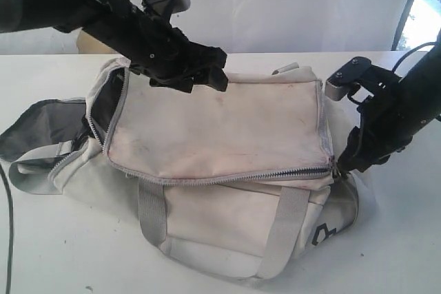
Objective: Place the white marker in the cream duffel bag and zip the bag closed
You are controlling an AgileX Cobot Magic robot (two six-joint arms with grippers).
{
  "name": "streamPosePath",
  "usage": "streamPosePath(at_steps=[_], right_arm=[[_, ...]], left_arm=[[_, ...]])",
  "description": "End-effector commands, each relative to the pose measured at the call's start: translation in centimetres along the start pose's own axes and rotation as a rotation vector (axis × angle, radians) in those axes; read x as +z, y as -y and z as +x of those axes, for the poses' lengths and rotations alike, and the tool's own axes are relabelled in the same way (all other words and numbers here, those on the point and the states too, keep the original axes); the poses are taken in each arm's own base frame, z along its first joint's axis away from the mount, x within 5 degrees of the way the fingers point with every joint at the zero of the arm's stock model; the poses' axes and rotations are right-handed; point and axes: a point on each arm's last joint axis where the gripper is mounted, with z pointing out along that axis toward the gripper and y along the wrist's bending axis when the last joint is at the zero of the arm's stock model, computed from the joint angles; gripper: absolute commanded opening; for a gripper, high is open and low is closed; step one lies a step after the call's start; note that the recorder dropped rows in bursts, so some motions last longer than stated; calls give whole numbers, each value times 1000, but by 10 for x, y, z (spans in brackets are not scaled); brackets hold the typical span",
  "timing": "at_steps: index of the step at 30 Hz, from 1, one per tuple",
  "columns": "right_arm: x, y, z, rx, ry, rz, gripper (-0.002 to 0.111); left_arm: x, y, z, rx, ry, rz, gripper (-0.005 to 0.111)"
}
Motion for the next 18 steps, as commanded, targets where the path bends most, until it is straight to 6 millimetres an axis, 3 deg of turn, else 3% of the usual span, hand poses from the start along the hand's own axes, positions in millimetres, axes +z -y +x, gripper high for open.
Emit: streamPosePath(at_steps=[1, 10, 18], right_arm=[[-2, -1, -3, -74, 24, 9, 37], [11, -12, -6, -185, -2, -61, 37], [27, -5, -7, -178, 0, -29, 37]], left_arm=[[20, -5, 0, -81, 30, 31, 75], [36, 0, 2, -84, 37, 160, 75], [36, 0, 3, -31, 32, 162, 75]])
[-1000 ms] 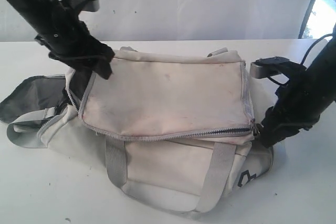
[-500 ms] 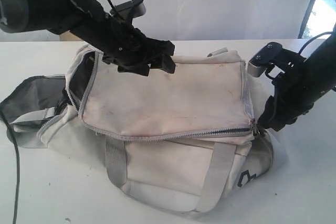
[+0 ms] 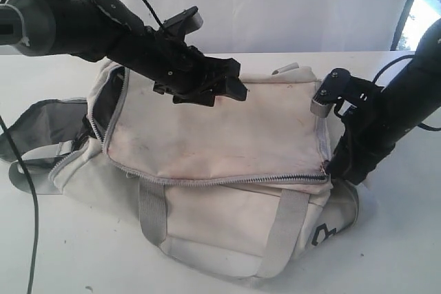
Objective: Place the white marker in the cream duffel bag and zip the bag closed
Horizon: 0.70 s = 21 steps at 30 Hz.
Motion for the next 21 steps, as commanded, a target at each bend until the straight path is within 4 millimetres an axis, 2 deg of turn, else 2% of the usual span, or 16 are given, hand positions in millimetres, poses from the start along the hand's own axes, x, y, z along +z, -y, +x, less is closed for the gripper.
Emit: streamPosePath(at_steps=[1, 10, 12, 15, 21], right_arm=[[7, -2, 2, 0, -13, -40, 37], [8, -4, 3, 8, -17, -55, 34], [8, -4, 3, 8, -17, -55, 25], [8, -7, 1, 42, 0, -90, 2], [-4, -18, 0, 239, -24, -176, 0]], left_arm=[[-2, 5, -2, 49, 8, 15, 75], [9, -3, 4, 32, -26, 11, 75], [10, -4, 4, 33, -29, 11, 75], [10, -5, 4, 53, -22, 6, 75], [15, -10, 3, 48, -3, -18, 75]])
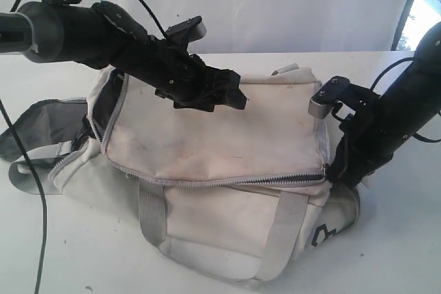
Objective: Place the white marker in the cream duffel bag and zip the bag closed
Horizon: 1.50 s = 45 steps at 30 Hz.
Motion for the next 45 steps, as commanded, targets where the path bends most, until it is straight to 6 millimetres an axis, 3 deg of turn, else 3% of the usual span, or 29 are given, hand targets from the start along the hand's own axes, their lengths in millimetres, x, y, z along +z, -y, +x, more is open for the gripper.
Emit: streamPosePath(at_steps=[1, 6, 7, 10, 15, 21, 28, 38, 42, 45], right_arm=[[-14, -14, 0, 164, -2, -56, 0], [-39, -33, 1, 365, -24, -109, 0], [-42, -35, 1, 461, -24, -105, 0], [-42, -35, 1, 524, -26, -108, 0], [-44, -21, -1, 734, 52, 0, 0], [-57, -2, 14, 963, 82, 16, 0], [-69, 15, 30, 1037, 119, 37, 0], [-78, 30, 49, 1118, 157, 61, 0], [-78, 28, 49, 1118, 145, 50, 0], [-78, 28, 50, 1118, 140, 45, 0]], left_arm=[[9, -5, 2, -14, 3, -9, 75], [22, -14, 10, -40, -32, -7, 75], [22, -15, 8, -39, -17, -17, 75], [22, -12, 10, -60, -32, 15, 75], [17, 1, 17, 80, -176, 121, 75], [10, 17, 11, 161, -240, 177, 75], [20, 68, 10, 385, -276, 178, 75], [30, 143, 6, 666, -176, 182, 75], [37, 155, 11, 724, -163, 137, 71], [39, 152, 13, 690, -191, 25, 62]])
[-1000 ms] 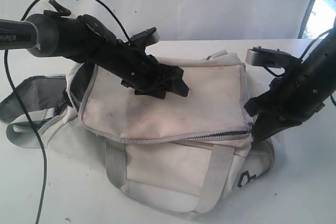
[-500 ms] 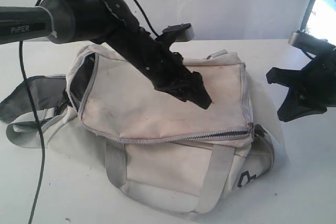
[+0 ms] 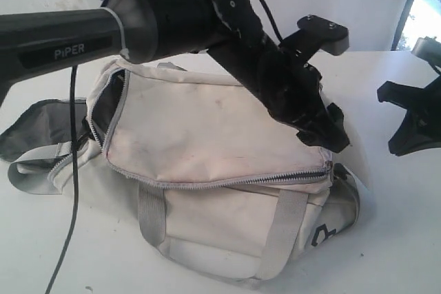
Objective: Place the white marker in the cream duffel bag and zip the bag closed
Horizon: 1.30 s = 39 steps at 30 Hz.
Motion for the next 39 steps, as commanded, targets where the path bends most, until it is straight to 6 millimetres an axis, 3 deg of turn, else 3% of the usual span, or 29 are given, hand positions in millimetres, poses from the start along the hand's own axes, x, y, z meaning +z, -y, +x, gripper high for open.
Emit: streamPosePath(at_steps=[1, 8, 14, 18, 22, 23, 26, 30, 34, 39], right_arm=[[-3, 1, 0, 8, -3, -8, 0], [-2, -3, 0, -15, 7, -54, 0], [7, -13, -13, -28, 90, -206, 3], [16, -18, -25, -80, 170, -317, 23], [30, -15, -34, 4, 194, -363, 53], [35, -13, -35, 17, 191, -367, 60], [47, -8, -36, -16, 162, -367, 65], [54, -11, -43, -6, 211, -425, 65], [63, -26, -52, -121, 256, -441, 65], [84, -30, -67, -142, 339, -307, 65]], left_arm=[[2, 0, 2, -32, -65, -94, 61], [3, 5, 6, 71, -119, -61, 61], [2, 10, 13, 11, -198, -14, 66], [-3, 7, 31, -94, -397, -67, 80], [-10, -3, 40, -159, -498, -183, 78], [-15, -7, 40, -209, -488, -202, 75], [-31, -25, 42, -297, -454, -256, 64], [-64, -61, 53, -431, -430, -355, 72], [-93, -100, 72, -523, -440, -500, 81], [-113, -124, 88, -582, -449, -586, 81]])
